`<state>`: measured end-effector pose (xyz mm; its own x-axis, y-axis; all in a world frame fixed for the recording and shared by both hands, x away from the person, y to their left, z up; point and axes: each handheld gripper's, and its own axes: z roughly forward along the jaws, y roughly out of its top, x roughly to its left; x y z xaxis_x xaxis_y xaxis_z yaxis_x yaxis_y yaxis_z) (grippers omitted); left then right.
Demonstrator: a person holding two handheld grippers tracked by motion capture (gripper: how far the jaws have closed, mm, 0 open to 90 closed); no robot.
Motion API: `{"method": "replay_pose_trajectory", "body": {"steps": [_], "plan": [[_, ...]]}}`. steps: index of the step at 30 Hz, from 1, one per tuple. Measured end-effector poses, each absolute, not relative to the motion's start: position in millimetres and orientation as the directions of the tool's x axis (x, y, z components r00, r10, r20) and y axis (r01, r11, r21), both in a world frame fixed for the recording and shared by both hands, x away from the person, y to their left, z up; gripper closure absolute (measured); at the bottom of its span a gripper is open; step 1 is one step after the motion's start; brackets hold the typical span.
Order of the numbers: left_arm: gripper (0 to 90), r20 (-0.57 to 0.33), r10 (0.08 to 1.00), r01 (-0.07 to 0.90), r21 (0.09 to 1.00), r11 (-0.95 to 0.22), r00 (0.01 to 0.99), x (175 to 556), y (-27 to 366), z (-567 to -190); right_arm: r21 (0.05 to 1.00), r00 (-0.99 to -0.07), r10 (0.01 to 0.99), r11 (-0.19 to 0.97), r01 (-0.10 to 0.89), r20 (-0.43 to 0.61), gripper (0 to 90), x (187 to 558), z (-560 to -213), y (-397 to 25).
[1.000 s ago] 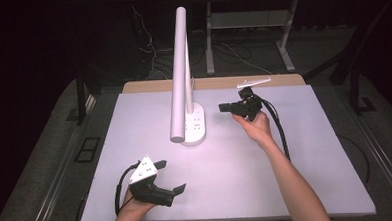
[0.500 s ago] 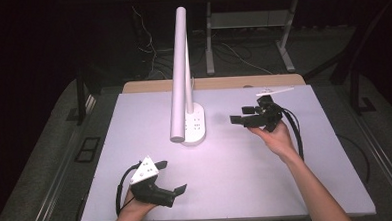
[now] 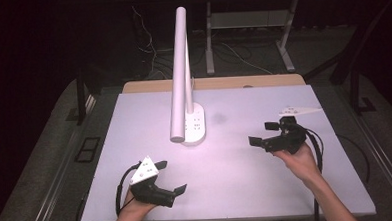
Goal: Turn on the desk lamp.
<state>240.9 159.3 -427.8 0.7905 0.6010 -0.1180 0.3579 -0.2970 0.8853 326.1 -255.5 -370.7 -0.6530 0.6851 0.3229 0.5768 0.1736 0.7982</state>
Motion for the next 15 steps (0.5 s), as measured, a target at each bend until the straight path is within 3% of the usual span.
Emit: {"method": "replay_pose_trajectory", "body": {"steps": [15], "plan": [[0.0, -0.115, 0.605, 0.36, 0.883, -0.301, 0.788, 242, 160, -428, 0.793, -0.617, 0.718, 0.15, 0.59, 0.322, 0.1, 265, -396, -287]]}}
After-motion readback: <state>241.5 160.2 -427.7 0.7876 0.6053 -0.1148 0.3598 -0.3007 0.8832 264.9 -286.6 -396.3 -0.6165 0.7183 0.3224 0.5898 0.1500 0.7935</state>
